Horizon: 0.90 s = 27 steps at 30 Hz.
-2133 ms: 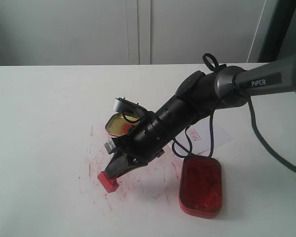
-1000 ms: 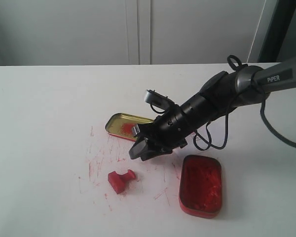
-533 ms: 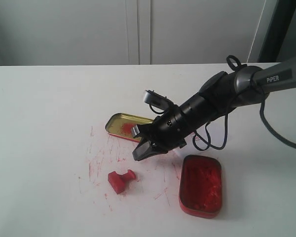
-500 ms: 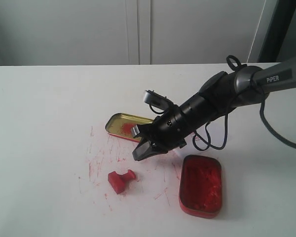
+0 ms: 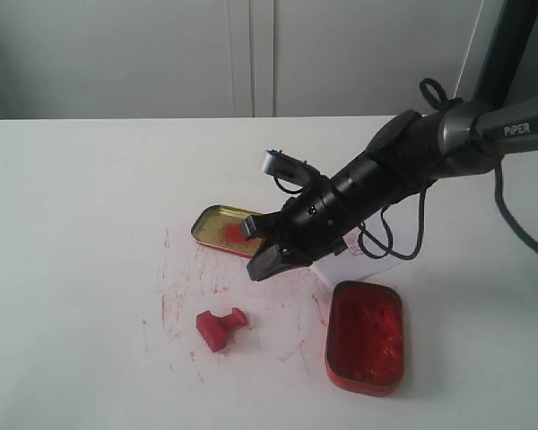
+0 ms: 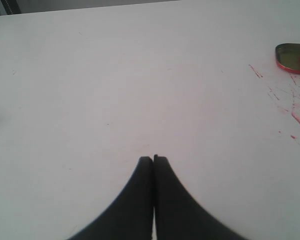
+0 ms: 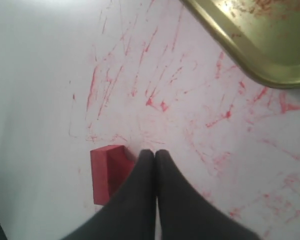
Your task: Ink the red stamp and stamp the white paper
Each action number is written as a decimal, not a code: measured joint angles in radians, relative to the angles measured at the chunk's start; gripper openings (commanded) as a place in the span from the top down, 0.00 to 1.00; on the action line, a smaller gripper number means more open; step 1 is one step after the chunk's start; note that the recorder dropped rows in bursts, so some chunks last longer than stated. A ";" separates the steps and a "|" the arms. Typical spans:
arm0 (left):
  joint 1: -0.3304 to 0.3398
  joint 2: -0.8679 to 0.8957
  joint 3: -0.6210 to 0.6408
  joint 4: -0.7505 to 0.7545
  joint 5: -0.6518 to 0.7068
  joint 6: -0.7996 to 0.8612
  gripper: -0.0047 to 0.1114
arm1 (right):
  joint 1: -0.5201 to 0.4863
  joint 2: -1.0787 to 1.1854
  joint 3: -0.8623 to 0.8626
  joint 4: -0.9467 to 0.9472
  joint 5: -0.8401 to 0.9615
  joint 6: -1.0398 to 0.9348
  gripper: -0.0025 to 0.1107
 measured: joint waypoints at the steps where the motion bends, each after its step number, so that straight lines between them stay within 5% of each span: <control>1: 0.000 0.000 0.000 0.000 0.000 0.000 0.96 | 0.000 -0.015 0.000 -0.033 -0.012 0.031 0.98; 17: 0.000 0.000 0.000 0.000 0.000 0.000 0.96 | 0.000 -0.142 0.000 -0.577 -0.103 0.536 0.98; 27: 0.000 0.000 0.000 0.000 0.000 0.000 0.96 | -0.018 -0.144 0.000 -0.717 -0.100 0.675 0.98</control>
